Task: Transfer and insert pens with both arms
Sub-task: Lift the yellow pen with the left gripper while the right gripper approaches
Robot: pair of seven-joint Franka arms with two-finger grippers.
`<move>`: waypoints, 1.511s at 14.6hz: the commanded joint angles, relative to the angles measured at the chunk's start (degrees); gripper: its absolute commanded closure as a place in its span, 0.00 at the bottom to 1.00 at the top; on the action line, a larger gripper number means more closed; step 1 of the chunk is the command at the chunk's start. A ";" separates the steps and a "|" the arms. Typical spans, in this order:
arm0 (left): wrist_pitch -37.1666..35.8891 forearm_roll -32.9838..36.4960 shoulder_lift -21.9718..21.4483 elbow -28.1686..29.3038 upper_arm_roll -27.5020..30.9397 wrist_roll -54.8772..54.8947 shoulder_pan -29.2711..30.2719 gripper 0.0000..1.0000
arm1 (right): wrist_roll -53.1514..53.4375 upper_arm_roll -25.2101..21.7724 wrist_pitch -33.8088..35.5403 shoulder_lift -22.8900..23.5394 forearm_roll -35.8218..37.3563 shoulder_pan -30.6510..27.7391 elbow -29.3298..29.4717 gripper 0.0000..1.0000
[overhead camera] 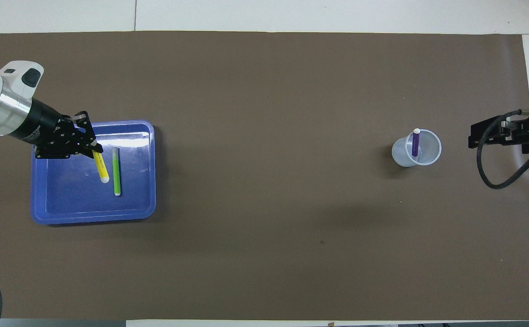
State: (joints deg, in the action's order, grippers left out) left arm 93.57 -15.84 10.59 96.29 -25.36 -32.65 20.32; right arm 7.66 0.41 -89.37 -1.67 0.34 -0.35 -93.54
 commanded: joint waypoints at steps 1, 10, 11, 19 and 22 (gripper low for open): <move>-1.82 -6.81 -1.18 -1.72 -1.87 -15.01 -0.37 1.00 | -1.16 0.46 -0.72 -0.52 0.36 -0.44 -0.41 0.00; 4.15 -28.01 -6.02 -0.23 -11.54 -53.81 -0.63 1.00 | -0.46 0.73 -0.80 -0.79 -0.07 0.44 -0.59 0.00; 5.55 -28.97 -6.11 0.21 -12.68 -56.27 -0.98 1.00 | -0.37 0.99 -1.15 -0.70 -0.95 0.44 -0.41 0.00; 26.27 -41.98 -13.83 14.25 -13.49 -59.10 -10.98 1.00 | 16.91 7.66 -10.90 0.27 -15.79 0.44 0.29 0.00; 32.37 -45.94 -15.33 17.52 -13.49 -60.15 -13.11 1.00 | 29.31 11.18 -15.21 0.97 -23.35 0.44 0.29 0.00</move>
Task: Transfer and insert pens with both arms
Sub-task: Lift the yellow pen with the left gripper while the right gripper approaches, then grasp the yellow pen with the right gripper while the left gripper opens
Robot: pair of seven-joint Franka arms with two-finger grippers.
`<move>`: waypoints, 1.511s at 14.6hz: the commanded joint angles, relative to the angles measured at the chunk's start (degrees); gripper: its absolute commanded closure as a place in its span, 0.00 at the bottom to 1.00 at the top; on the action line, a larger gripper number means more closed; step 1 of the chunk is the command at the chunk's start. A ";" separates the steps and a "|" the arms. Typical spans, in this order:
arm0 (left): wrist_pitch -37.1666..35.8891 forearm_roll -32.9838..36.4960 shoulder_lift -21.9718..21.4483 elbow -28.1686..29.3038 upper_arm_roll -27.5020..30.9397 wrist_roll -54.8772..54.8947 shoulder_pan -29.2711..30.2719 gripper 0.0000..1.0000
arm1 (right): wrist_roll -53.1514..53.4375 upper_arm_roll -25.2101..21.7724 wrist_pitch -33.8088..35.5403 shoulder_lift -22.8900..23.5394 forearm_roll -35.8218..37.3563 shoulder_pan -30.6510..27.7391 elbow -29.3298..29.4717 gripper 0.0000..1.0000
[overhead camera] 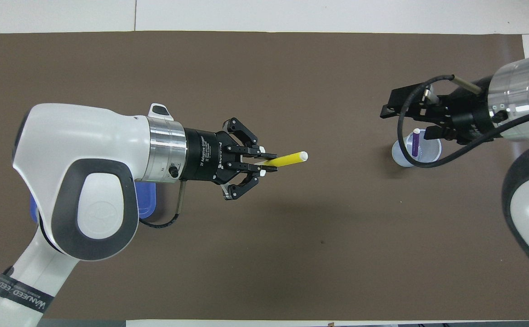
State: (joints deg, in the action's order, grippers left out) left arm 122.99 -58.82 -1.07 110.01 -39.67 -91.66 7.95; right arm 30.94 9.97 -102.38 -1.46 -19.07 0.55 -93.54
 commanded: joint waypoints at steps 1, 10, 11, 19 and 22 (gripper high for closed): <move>3.13 -3.32 -3.67 3.81 0.82 -2.02 -0.74 1.00 | 7.98 2.93 -2.73 0.84 -4.31 -0.46 0.38 0.00; 5.51 -5.34 -3.85 4.16 0.82 -2.64 -1.18 1.00 | 17.76 8.40 -4.23 3.13 -3.61 2.79 0.29 0.00; 5.51 -5.34 -3.85 4.16 0.82 -2.64 -1.18 1.00 | 17.76 8.40 -4.32 3.13 -3.61 2.88 0.29 0.00; 7.00 -6.40 -3.94 4.69 0.82 -2.64 -1.44 1.00 | 18.64 8.40 -5.90 3.22 -3.52 6.05 0.29 0.00; 7.35 -6.75 -3.94 4.95 0.82 -2.64 -1.44 1.00 | 18.64 8.40 -6.25 3.30 -3.17 6.05 0.29 0.15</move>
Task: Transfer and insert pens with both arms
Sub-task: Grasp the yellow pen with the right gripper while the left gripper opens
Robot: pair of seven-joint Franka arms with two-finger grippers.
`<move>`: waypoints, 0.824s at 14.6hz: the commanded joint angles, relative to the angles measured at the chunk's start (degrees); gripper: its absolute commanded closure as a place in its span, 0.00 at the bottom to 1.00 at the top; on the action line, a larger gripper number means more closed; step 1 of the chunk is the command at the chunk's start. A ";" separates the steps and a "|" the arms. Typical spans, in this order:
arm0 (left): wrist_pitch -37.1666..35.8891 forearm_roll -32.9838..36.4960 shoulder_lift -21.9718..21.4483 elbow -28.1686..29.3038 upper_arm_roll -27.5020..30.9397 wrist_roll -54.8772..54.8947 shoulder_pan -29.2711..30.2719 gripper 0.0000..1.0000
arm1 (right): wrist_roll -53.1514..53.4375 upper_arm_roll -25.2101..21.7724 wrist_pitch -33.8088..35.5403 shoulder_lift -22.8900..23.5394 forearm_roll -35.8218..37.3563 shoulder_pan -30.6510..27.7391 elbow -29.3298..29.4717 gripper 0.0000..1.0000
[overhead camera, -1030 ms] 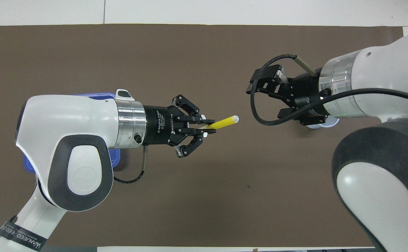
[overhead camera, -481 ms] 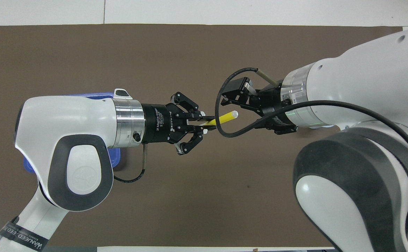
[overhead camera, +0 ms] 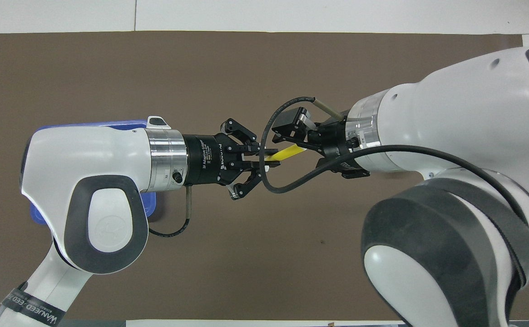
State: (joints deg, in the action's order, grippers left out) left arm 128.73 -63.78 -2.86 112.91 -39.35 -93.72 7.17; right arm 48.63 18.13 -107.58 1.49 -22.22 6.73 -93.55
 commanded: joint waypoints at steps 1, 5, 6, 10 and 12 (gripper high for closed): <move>1.78 -1.88 -2.24 2.05 0.50 -0.59 -0.66 1.00 | 0.94 0.24 -1.83 0.36 -0.01 -0.14 0.13 0.19; 1.87 -1.97 -2.24 2.14 0.50 -0.59 -0.66 1.00 | 0.85 0.24 -2.89 0.53 -0.01 -0.23 0.04 0.66; 2.13 -1.97 -2.24 2.14 0.50 -0.59 -0.66 1.00 | 0.68 0.15 -2.89 0.54 0.07 -0.23 0.04 0.88; 2.40 -2.40 -2.24 2.14 0.50 -0.59 -0.75 1.00 | 0.50 0.24 -2.89 0.54 1.30 -0.14 0.04 1.00; 2.49 -2.41 -2.24 2.14 0.50 -0.68 -0.75 1.00 | 0.50 0.24 -2.89 0.54 1.39 -0.14 0.04 1.00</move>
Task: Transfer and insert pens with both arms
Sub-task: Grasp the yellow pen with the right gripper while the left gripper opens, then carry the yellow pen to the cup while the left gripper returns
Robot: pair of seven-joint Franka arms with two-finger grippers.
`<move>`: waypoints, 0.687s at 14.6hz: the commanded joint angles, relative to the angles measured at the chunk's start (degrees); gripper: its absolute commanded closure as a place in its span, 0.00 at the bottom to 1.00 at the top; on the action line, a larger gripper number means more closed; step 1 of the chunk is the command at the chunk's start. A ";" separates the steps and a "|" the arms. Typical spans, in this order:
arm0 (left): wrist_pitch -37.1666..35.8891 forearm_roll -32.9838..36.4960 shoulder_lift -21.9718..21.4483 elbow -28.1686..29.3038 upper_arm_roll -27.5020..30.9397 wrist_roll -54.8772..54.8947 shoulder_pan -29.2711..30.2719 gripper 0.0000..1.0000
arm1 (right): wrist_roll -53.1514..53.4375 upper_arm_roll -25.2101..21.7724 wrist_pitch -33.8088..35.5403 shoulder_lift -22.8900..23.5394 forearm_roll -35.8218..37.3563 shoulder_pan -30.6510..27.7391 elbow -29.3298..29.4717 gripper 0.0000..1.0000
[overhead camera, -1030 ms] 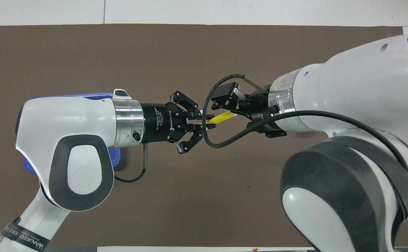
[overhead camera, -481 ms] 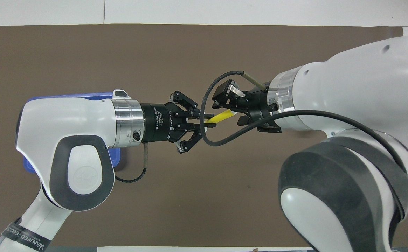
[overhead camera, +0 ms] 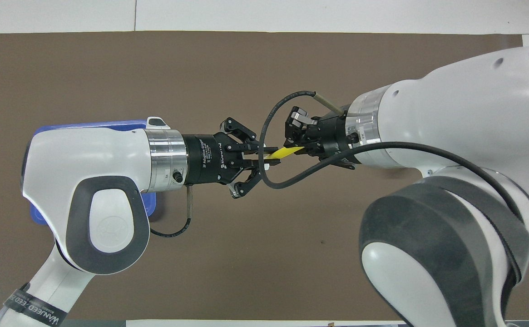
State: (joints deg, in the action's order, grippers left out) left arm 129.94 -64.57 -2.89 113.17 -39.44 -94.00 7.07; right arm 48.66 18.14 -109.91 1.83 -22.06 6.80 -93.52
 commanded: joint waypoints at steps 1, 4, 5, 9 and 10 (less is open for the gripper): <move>1.54 -1.62 -2.21 1.88 0.60 -0.22 -0.65 1.00 | 0.47 0.23 -0.57 0.19 1.23 -0.21 0.01 1.00; 4.09 -1.53 -2.64 1.79 0.68 -0.22 -1.70 0.00 | 0.21 0.14 -0.57 0.19 2.28 -0.38 -0.26 1.00; 4.09 -1.53 -2.82 1.88 0.68 -0.22 -1.71 0.00 | -0.23 0.14 -0.57 0.10 3.51 -0.64 -0.52 1.00; 3.40 -1.18 -2.74 1.88 0.95 -0.39 -0.83 0.00 | -9.26 -0.30 -0.48 -1.30 6.23 -4.23 -4.03 1.00; 3.30 -0.91 -2.82 2.22 1.12 -0.22 -0.48 0.00 | -12.68 -0.30 -0.48 -1.74 7.64 -5.55 -5.34 1.00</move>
State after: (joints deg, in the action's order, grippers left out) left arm 132.96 -64.58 -3.56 113.22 -39.13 -94.09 6.39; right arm 42.17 17.57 -110.12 1.93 -16.11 4.45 -95.45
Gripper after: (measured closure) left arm 0.004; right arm 0.819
